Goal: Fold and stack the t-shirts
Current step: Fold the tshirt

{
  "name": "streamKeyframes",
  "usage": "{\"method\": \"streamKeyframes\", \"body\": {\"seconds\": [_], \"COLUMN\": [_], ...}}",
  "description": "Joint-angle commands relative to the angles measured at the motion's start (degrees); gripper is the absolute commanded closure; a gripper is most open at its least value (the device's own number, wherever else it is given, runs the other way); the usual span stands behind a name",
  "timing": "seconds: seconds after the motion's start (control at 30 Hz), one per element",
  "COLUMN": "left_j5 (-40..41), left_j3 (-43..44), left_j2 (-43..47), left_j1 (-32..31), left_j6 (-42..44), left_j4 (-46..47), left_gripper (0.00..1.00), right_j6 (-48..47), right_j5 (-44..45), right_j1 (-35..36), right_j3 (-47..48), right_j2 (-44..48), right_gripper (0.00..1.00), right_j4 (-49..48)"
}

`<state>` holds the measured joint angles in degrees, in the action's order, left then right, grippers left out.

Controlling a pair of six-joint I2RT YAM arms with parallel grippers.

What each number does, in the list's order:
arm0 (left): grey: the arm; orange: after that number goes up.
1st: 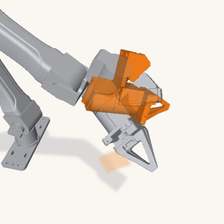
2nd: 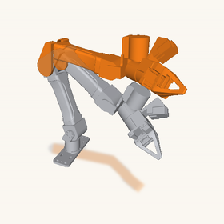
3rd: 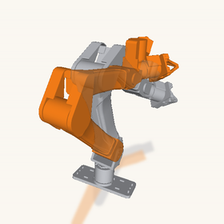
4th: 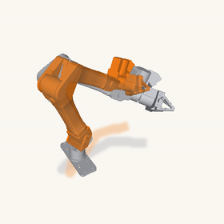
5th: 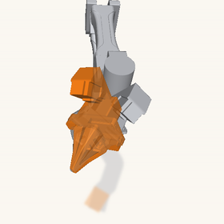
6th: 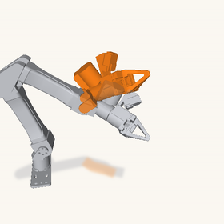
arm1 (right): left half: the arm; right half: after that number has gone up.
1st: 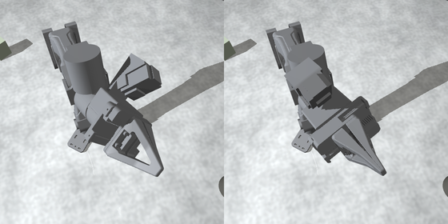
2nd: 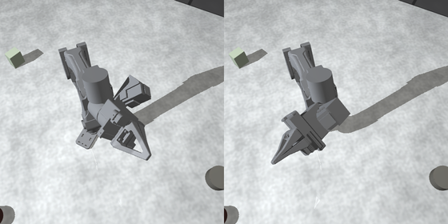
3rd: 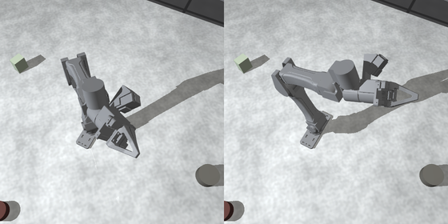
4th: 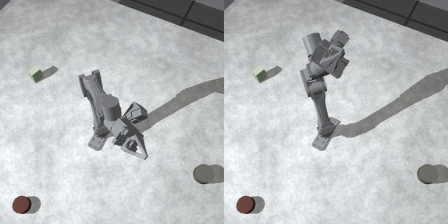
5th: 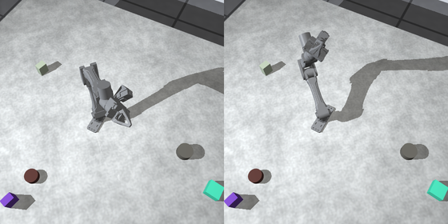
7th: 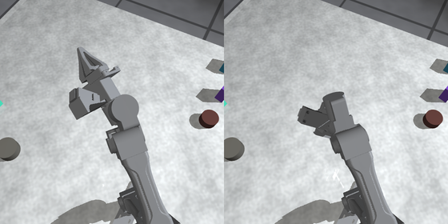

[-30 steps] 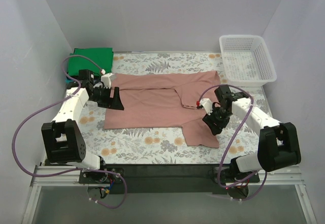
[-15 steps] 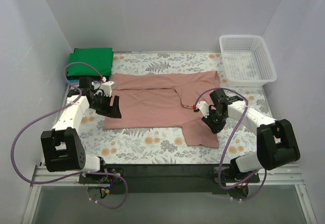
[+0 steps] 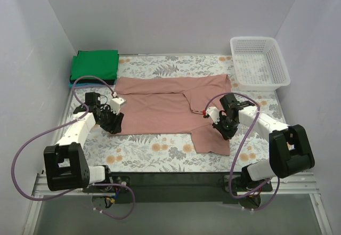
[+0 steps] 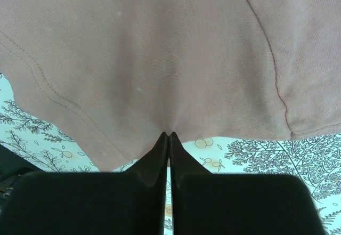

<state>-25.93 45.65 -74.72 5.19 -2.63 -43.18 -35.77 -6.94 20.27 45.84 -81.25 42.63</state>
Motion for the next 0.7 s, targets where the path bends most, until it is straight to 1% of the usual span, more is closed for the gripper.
{"method": "streamKeyframes", "body": {"seconds": [0.0,0.13,0.33,0.53,0.67], "left_j5": [2.3,3.2,4.0,3.7,4.9], "left_j3": [-3.0,-2.5,-0.6,-0.6,-1.0], "left_j2": [3.3,1.2,-2.4,-5.3,-6.8], "left_j1": [0.2,0.2,0.1,0.2,0.3], "left_j6": [12.5,21.2,27.3,29.1,29.4], "left_j4": [4.8,3.5,-0.5,-2.7,-2.4], "left_gripper": [0.55,0.54,0.51,0.53,0.57], "right_j6": [0.3,0.3,0.3,0.3,0.3], "right_j5": [0.4,0.5,0.4,0.6,0.4], "right_j1": [0.2,0.2,0.2,0.2,0.1], "right_j3": [1.0,2.1,2.8,2.5,2.3], "right_j2": [-0.1,-0.2,-0.6,-0.8,-1.2], "right_gripper": [0.99,0.99,0.99,0.99,0.99], "right_j4": [0.7,1.0,1.5,1.8,1.8]}}
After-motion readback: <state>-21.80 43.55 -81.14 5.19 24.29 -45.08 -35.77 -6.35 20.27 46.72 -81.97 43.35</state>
